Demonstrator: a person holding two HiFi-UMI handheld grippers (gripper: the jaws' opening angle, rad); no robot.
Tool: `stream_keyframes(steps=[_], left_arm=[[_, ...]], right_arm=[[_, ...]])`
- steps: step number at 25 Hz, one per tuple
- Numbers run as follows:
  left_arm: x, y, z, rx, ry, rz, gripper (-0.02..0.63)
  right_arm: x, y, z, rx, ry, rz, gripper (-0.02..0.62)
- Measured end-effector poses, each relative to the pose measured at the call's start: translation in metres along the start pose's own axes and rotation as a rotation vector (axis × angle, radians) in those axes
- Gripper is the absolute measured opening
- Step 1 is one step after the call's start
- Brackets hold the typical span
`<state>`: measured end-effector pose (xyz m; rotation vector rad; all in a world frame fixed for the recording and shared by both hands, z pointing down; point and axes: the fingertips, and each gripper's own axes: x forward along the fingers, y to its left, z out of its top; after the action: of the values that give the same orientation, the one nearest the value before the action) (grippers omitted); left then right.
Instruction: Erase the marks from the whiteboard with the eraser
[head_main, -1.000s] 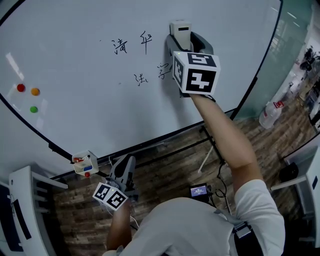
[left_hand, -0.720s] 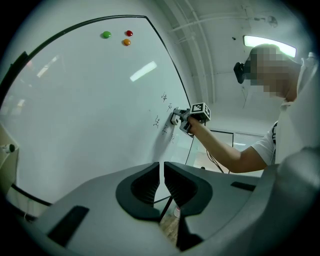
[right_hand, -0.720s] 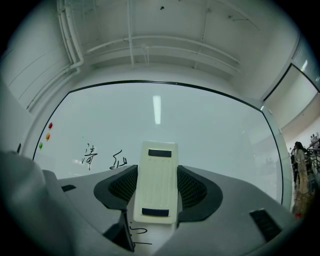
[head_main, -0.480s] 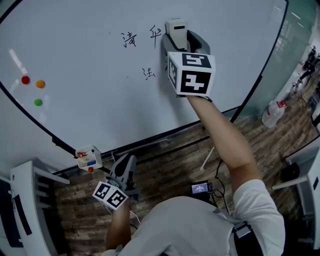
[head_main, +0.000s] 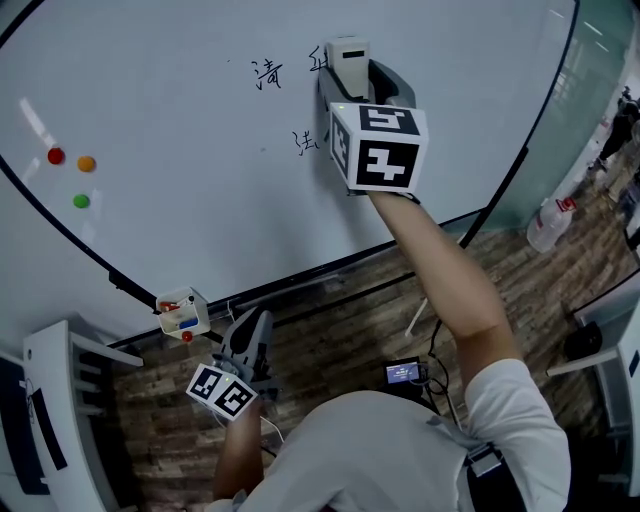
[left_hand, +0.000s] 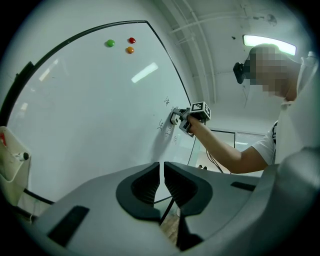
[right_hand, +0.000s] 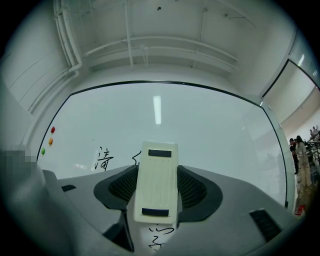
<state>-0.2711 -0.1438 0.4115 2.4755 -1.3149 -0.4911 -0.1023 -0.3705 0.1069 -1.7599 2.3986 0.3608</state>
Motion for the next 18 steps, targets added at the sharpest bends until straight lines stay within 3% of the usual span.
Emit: stream_keyframes(steps=[18], left_arm=[[-0.009,0.003,0.006,-0.005,-0.019,-0.001,0.018]], right_arm=[[-0.001,0.015,0.005,0.072,0.001,-0.015,0.259]])
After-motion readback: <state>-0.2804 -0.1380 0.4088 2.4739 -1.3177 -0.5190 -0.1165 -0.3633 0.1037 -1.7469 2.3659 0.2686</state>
